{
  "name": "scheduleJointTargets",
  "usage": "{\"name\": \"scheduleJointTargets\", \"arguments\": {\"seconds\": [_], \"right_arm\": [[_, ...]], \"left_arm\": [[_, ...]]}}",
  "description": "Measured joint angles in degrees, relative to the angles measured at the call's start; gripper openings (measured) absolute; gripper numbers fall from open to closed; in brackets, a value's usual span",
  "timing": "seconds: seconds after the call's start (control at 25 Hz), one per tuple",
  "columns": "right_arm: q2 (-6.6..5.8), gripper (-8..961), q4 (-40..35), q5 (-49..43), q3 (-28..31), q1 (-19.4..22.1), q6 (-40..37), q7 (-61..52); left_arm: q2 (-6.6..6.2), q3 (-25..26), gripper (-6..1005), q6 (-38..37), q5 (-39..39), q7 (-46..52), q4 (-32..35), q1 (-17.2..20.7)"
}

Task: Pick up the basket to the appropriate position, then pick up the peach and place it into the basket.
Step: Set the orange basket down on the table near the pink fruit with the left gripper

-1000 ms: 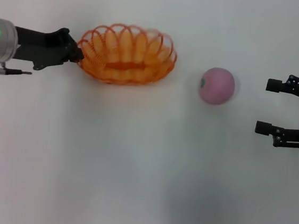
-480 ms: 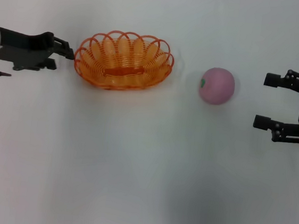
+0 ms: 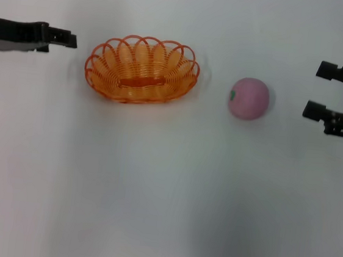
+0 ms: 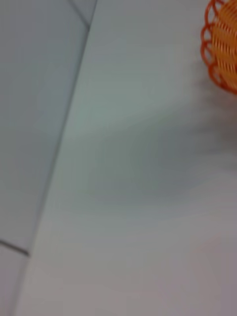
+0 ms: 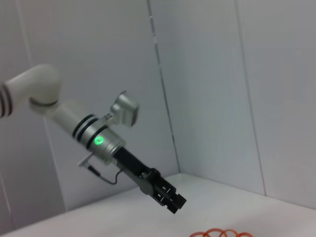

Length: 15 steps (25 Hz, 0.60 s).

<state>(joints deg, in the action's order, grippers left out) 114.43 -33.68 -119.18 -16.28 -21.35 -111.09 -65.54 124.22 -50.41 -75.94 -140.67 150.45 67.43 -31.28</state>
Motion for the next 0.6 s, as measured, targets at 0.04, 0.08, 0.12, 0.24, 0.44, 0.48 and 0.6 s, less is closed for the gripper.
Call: {"name": "scheduleJointTargets", "arguments": {"seconds": [0.04,0.08,0.12,0.24,0.44,0.48,0.6], "right_arm": [[0.00,939,0.09,0.01,0.64,-0.13,0.14,-1.27],[0.00,939,0.16,0.01,1.27,-0.24,0.23,-2.36],[0.01,939,0.18,0.02,1.85,-0.32,0.27,-3.28],[0.20,939,0.25,0.05,4.00,-0.44,0.36,-6.00],[0.61,939,1.42,0.33,6.74,-0.53,1.69,-8.97],[0.62,939,2.00,0.52,7.04,-0.53,2.69,-9.73],[0.62,938,3.60,1.30,7.83,-0.54,7.20,-13.63]], "left_arm": [[0.06,0.00,674,-0.22,1.20,-2.42,0.41,0.39],[0.13,0.00,676,-0.62,3.26,-6.05,0.83,1.01],[0.19,0.02,677,-1.11,5.61,-9.88,1.06,1.69],[0.23,0.16,682,-4.11,15.60,-24.81,0.64,4.51],[0.17,4.24,689,-13.02,24.80,-44.69,-1.92,7.14],[0.13,5.40,691,-14.87,25.80,-47.83,-2.69,7.42],[-0.11,8.38,696,-19.19,26.98,-56.39,-5.95,7.80]]}}
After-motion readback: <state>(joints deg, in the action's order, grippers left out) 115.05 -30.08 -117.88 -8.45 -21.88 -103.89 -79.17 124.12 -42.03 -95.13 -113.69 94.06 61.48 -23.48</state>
